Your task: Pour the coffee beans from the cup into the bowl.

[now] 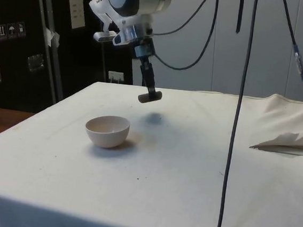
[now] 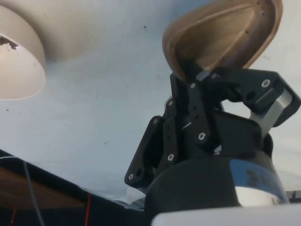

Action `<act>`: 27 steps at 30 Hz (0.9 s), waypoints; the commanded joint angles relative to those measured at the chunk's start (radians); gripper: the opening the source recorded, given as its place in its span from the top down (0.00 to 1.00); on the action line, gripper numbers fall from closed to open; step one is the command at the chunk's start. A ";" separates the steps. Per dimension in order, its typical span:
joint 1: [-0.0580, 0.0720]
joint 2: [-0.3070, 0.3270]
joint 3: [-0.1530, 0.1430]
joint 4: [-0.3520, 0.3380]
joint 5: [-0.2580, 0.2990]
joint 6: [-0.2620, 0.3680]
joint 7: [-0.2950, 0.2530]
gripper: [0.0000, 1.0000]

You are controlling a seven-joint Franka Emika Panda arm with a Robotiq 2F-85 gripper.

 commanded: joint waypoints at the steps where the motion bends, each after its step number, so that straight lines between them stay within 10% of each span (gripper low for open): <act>1: 0.008 0.005 -0.005 -0.005 -0.012 0.022 0.014 0.99; 27: -0.004 0.017 0.012 0.001 -0.023 0.030 0.023 0.99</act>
